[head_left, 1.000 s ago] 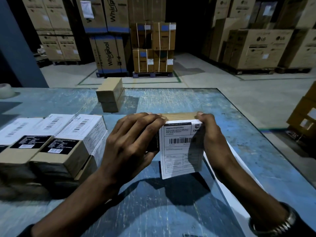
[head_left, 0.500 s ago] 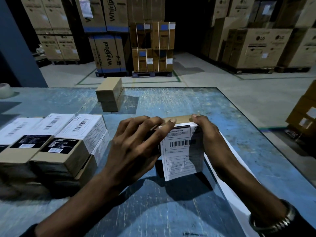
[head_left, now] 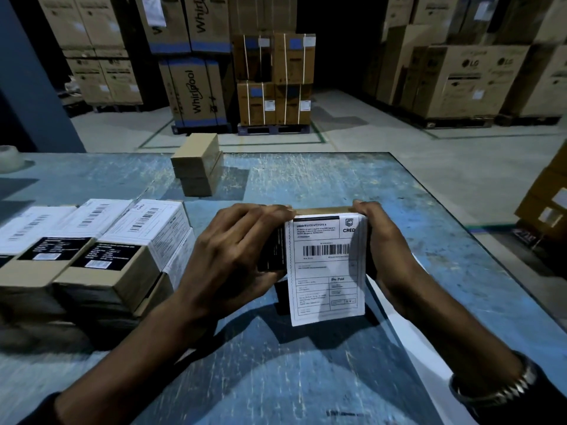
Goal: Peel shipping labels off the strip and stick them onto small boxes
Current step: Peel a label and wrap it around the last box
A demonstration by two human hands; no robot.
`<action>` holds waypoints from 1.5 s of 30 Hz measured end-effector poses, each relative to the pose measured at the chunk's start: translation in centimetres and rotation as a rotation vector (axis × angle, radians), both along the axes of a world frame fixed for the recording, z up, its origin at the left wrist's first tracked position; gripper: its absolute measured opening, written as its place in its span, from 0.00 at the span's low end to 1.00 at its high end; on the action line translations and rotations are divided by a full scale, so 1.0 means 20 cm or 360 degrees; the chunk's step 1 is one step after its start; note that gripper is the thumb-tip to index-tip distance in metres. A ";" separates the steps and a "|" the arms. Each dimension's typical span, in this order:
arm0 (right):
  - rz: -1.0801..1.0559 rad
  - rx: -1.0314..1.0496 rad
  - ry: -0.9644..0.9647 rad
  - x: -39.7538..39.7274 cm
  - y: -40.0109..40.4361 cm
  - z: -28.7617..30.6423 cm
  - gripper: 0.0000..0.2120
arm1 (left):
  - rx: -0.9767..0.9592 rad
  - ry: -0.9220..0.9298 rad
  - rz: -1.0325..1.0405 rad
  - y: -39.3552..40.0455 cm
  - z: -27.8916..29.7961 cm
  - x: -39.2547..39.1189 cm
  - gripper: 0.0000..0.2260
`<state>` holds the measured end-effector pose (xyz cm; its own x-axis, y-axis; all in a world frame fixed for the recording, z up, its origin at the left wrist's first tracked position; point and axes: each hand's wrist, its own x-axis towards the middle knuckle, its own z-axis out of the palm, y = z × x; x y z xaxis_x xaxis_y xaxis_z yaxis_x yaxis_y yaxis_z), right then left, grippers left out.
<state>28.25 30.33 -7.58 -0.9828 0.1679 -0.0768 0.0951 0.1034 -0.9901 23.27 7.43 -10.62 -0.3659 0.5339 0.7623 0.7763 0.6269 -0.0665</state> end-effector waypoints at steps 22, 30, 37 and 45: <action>0.0230 -0.0067 0.0018 -0.02 0.03 0.00 0.37 | 0.0220 -0.0240 -0.0183 -0.03 0.04 -0.02 0.29; 0.0262 -0.0169 0.0098 -0.02 0.11 0.03 0.18 | 0.0324 -0.0649 -0.0315 -0.05 0.04 -0.04 0.34; 0.0328 -0.0453 -0.0198 -0.03 0.14 0.01 0.24 | -0.0015 -0.0404 -0.0407 -0.06 0.03 -0.08 0.34; 0.0407 -0.0313 -0.0199 -0.03 0.15 0.01 0.20 | 0.0361 -0.0594 -0.0546 -0.07 0.06 -0.02 0.27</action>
